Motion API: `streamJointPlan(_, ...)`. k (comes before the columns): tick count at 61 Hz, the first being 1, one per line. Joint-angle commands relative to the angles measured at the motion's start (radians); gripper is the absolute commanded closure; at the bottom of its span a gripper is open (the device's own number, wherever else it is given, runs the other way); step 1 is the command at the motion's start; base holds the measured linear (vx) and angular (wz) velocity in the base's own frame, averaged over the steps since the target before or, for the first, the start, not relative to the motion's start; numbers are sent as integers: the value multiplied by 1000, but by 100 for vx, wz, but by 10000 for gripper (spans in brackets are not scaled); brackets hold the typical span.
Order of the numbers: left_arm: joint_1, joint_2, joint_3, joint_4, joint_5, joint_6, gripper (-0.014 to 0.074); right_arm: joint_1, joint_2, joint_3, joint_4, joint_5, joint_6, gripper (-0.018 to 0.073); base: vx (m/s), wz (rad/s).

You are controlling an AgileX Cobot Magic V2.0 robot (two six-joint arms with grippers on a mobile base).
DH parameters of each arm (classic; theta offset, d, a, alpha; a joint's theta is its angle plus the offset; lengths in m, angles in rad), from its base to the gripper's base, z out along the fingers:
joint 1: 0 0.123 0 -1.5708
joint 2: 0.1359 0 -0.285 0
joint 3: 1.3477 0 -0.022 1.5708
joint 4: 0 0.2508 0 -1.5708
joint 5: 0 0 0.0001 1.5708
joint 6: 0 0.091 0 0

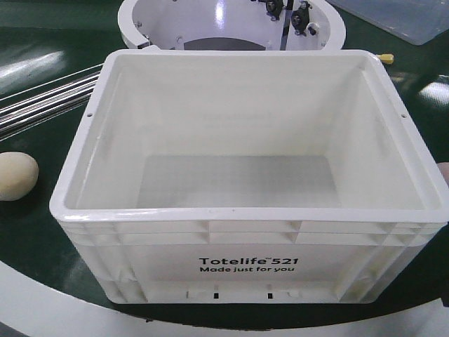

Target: Place moving items into box and shelve

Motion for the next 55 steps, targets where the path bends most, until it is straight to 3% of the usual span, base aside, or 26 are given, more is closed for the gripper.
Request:
streamJointPlan(1,3,-12,18,-8,-89,-4,603,-5,-13,14,-1,-84,-4,568,0,0)
streamJointPlan(42,3,-12,18,-8,-89,-2,603,-5,-13,14,-2,-86,-7,568,0,0)
streamJointPlan(55,3,-12,-8,-8,-142,-2,603,-5,-13,14,59,-255,20,568,0,0)
